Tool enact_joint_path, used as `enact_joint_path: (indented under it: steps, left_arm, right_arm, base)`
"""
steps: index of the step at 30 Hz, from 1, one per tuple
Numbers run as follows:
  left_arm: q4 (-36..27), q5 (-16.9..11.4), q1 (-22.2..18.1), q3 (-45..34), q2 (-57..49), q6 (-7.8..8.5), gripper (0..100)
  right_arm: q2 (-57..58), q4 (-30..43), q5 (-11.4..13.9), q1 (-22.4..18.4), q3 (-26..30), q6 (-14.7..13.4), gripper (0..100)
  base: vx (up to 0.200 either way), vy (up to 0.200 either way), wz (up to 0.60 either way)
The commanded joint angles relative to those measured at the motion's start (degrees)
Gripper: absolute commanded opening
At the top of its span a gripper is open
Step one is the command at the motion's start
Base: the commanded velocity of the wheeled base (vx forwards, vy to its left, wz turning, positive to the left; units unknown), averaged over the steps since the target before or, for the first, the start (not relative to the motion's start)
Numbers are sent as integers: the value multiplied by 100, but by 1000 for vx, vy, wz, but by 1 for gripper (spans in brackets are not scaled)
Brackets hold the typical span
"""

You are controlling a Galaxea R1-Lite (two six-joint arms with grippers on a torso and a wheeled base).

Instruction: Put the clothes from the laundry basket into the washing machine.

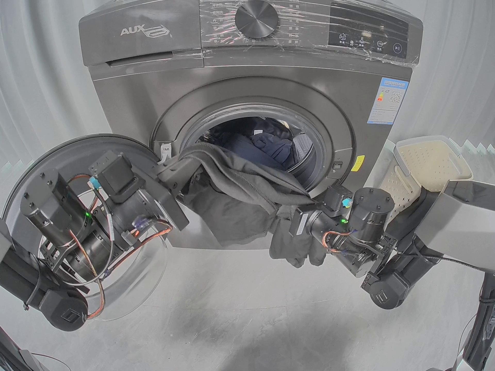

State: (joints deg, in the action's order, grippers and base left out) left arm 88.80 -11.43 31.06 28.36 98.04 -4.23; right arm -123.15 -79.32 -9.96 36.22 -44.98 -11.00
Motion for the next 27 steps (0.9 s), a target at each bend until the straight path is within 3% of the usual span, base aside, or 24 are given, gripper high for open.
enact_joint_path:
  steps: [1, 13, 17, 24, 25, 27]
  left_arm:
    - [-3, -131, -30, -252, 198, 28, 0]
    - [6, -324, 40, -717, 717, 107, 0]
    - [6, -430, 32, -840, 866, 203, 0]
    - [6, -439, 23, -867, 998, 238, 0]
    - [6, -439, 23, -884, 998, 238, 100]
    - [6, -439, 14, -920, 998, 238, 100]
  right_arm:
    - [265, -4, -41, -1, -37, 1, 0]
    - [502, -4, -50, 193, -134, 1, 0]
    - [599, 5, -50, 219, -186, 10, 0]
    - [608, 5, -50, 245, -177, 10, 0]
    - [608, 5, -50, 263, -177, 10, 0]
    - [608, 5, -50, 263, -177, 10, 0]
  base:
    - [0, 0, 0]
    - [0, 0, 0]
    - [0, 0, 0]
    - [0, 0, 0]
    - [0, 0, 0]
    - [0, 0, 0]
